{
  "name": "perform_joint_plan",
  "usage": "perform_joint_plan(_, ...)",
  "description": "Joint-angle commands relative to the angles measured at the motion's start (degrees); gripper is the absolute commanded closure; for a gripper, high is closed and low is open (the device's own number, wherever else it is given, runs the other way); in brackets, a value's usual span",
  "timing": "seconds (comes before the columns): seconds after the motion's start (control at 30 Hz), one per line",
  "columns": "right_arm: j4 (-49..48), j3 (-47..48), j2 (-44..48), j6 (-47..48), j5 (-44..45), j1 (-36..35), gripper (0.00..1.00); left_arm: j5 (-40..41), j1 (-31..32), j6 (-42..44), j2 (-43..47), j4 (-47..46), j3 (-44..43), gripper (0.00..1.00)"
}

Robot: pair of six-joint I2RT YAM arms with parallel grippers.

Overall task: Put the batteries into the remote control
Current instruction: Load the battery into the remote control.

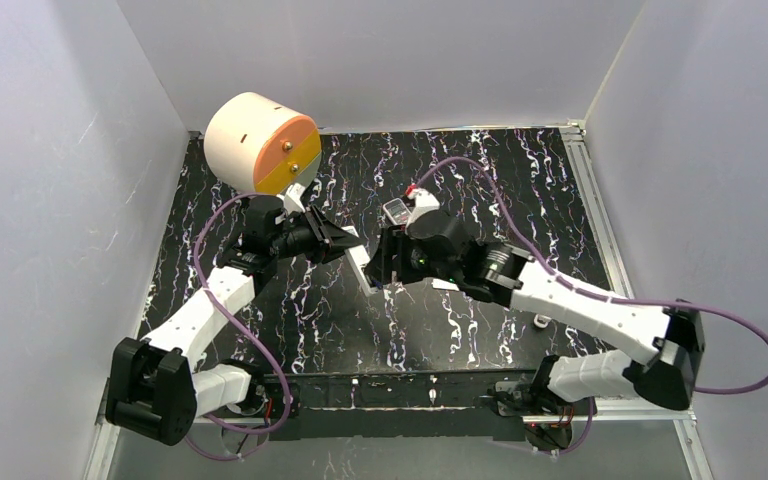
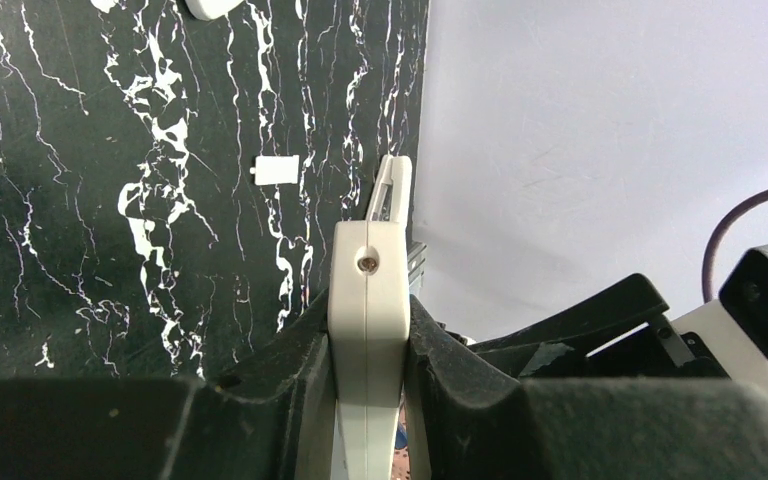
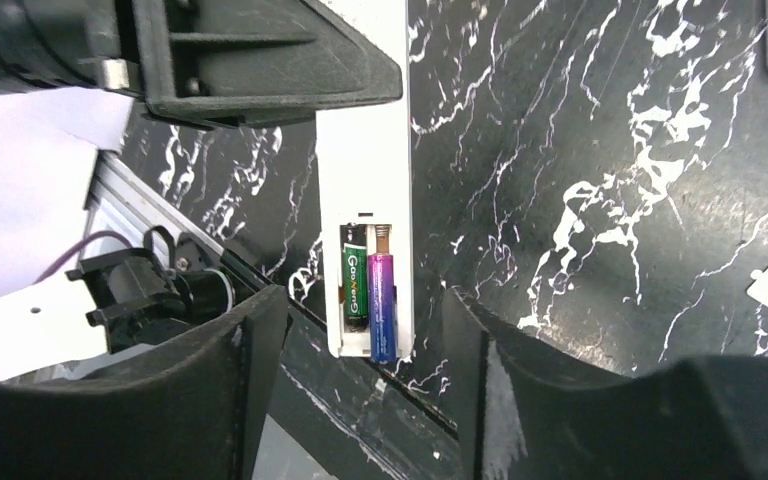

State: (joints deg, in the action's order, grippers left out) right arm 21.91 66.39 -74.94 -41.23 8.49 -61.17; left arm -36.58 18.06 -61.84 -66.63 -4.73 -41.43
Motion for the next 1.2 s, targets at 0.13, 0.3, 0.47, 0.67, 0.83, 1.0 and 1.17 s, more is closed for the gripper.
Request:
perform_joint_plan(0.13, -23.2, -14.8, 15.9, -8.7, 8.3, -0.2, 0.13, -3.7, -0.2, -4.5, 3.9, -3.7, -3.5, 1.0)
perform_joint_plan(0.3, -44.7, -25.6, 21.8, -15.0, 6.6, -0.2, 0.05, -3.8, -0.3, -12.9, 6.0, -7.7, -5.1, 1.0)
perform_joint_plan(0.47, -50.4, -27.9, 24.1, -18.1, 6.1, -0.2, 0.03, -3.2, -0.2, -24.7, 6.7, -13.5, -5.5, 1.0)
perform_joint_plan(0.67, -56.9, -27.9, 23.6, -20.9, 3.2, -0.2, 0.02, -0.4, -0.2, -36.8, 7.6, -21.1, -3.1, 1.0)
perform_joint_plan(0.83, -60.7, -27.1, 20.7, -24.6, 0.3, -0.2, 0.03, 0.7, -0.1, -42.4, 8.8, -26.3, -0.6, 1.0)
perform_joint_plan(1.0, -67.2, -28.6, 20.3, -26.4, 1.4, -0.2, 0.07, 0.9, 0.0, -44.2, 10.5, -27.6, 1.2, 1.0)
perform_joint_plan(1.17, -64.9, -26.9, 19.7, -26.1, 2.3, -0.2, 0.07, 0.7, 0.0, -44.3, 10.9, -28.8, 2.3, 1.0)
